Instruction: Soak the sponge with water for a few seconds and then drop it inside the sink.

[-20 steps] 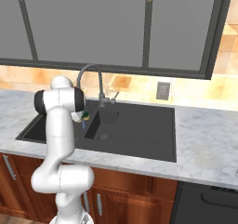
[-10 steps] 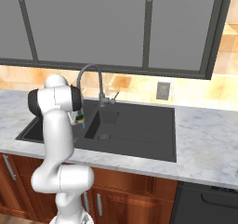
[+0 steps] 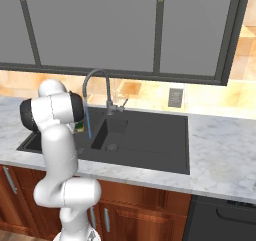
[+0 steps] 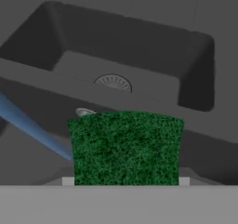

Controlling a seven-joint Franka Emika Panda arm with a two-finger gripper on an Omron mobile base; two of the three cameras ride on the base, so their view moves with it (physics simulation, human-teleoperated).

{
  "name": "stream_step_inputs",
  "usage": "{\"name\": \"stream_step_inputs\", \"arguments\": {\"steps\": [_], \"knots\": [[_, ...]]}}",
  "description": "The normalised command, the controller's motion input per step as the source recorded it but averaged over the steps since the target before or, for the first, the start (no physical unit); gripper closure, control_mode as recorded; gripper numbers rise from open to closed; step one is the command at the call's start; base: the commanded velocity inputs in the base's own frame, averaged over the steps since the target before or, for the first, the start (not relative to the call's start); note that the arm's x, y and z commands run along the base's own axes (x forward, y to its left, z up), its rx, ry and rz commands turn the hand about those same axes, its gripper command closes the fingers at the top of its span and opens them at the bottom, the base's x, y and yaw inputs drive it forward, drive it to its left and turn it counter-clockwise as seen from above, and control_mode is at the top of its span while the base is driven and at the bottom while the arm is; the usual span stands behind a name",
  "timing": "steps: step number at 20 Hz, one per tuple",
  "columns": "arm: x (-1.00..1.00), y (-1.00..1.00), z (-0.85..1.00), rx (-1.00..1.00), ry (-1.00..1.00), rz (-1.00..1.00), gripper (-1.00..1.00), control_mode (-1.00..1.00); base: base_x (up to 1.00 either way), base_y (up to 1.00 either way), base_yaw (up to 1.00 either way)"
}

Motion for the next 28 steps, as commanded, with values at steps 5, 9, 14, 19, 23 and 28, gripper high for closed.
{"name": "stream_step_inputs", "arguments": {"steps": [5, 9, 14, 19, 23, 28], "knots": [[-0.18, 0.47, 0.35, 0.05, 0.10, 0.22, 1.00, -1.00, 0.00, 0.00, 0.00], [-0.17, 0.43, 0.15, 0.06, 0.07, 0.23, 1.00, -1.00, 0.00, 0.00, 0.00], [-0.01, 0.37, 0.00, 0.04, 0.11, 0.32, 1.00, -1.00, 0.00, 0.00, 0.00], [0.00, 0.27, 0.00, 0.01, 0.11, 0.39, 1.00, -1.00, 0.00, 0.00, 0.00], [0.16, 0.13, -0.18, 0.00, 0.03, 0.42, 1.00, -1.00, 0.00, 0.00, 0.00], [0.18, 0.02, -0.19, 0.00, -0.01, 0.40, 1.00, -1.00, 0.00, 0.00, 0.00]]}}
